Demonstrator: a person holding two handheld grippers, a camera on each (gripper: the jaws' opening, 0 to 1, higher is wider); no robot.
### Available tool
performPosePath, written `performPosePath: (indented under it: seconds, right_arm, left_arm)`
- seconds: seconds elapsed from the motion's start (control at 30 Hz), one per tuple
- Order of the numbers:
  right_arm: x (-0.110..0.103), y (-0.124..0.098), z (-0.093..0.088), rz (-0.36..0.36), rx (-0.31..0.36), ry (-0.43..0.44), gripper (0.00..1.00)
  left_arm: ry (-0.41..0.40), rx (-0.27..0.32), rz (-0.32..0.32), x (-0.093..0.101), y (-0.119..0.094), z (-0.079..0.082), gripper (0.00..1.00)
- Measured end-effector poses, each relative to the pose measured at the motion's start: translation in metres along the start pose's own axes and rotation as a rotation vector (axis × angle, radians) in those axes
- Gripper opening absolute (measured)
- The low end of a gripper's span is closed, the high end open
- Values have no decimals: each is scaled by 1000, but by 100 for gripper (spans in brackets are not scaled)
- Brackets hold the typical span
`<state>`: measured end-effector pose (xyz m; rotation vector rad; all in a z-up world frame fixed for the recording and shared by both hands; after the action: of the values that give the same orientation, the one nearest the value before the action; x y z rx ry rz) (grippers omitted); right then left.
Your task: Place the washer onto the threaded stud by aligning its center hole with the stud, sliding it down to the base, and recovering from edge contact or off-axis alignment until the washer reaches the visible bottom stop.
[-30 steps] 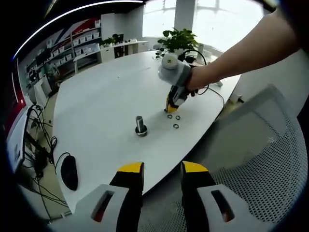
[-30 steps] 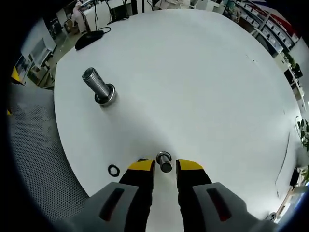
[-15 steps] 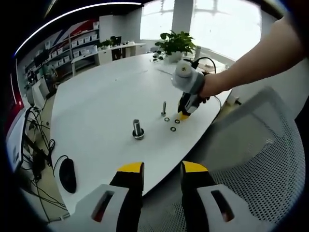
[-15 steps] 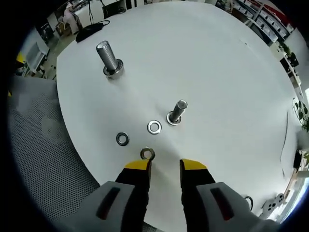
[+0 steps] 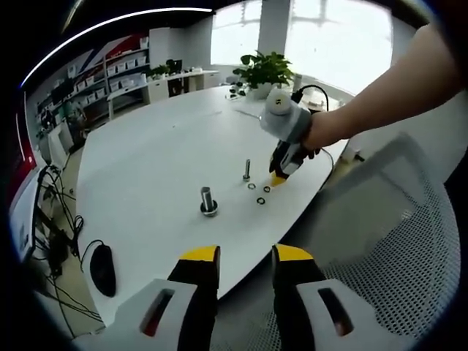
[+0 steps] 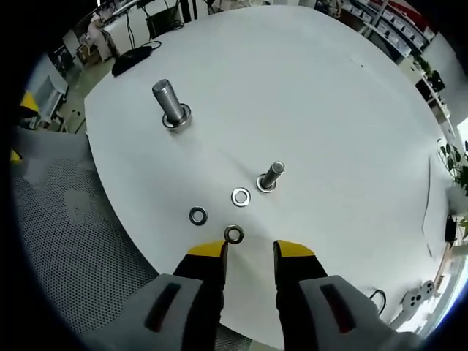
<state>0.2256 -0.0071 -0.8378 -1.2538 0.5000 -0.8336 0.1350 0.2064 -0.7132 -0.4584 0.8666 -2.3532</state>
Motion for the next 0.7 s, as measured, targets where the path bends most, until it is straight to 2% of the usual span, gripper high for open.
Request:
performPosePath:
  seconds: [0.3,0.43,0.7]
  right_arm:
    - [-8,5,-7,0,-3,18,28]
    - [-13,0,-6,0,1,32,28]
    - [-17,-5,-5,18,11,-4,29]
  left_arm:
    - [7,4,-16,4,-1,1,26]
    - [11,4,-28,6,0,1,26]
    - [17,-1,-19,5,-1,-1,26]
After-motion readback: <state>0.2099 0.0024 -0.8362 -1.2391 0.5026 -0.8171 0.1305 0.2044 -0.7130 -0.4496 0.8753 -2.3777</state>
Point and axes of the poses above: the point that each gripper's makers call its tool centre point, and the gripper's own axes: y roughly forward along the fingers, x roughly to its right, z roughly out of its top, the point moved 1 cm from there along -y, roughly backward along the fingers, and after that the axes turned 3 degrees about -z, right-handed, at the moved point
